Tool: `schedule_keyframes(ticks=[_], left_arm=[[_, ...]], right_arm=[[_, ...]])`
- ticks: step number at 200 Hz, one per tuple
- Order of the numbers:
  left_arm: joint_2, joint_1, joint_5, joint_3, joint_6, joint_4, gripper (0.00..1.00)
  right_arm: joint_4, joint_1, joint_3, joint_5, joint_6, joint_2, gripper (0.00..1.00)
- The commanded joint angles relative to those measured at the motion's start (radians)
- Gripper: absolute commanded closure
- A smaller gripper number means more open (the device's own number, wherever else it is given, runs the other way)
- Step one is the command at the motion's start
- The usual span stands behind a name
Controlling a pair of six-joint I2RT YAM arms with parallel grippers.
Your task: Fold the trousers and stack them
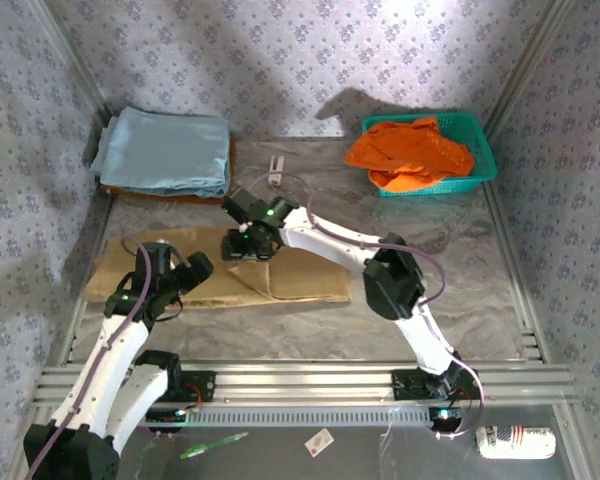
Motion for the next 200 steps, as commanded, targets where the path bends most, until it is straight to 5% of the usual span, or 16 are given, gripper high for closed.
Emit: schedule_keyframes(ticks=[1,33,49,109,141,179,200], left_arm=[[0.083,-0.048,0.044,0.047,-0.001,0.028,0.11],[0.327,-0.317,-0.18,0.222,0.025,-0.023,0.11],[0.397,-0.356,-0.275,0.284,0.0,-0.046,0.11],[0.25,-0.058,-0.12,0.168,-0.028,-0.025,0.11],[0.126,0.008,-0.097,0.151,0.002,-0.098,0.11],[0.072,0.035,-0.059,0.153,0.021,-0.121,0.1],[0.067,0.045,-0.043,0.159,0.029,-0.153,0.1]], right_arm=[[0.012,-0.06,-0.146,0.085,-0.043,-0.187,0.47],[0.082,-0.174,-0.403,0.082,-0.061,-0.313,0.48],[0.164,-0.201,-0.493,-0.005,-0.09,-0.321,0.46],[0.293,-0.108,-0.42,-0.147,-0.095,-0.127,0.43],[0.312,-0.09,-0.377,-0.197,-0.075,-0.037,0.45],[0.331,-0.061,-0.341,-0.227,-0.073,-0.019,0.6],[0.34,-0.054,-0.336,-0.233,-0.057,-0.017,0.83]])
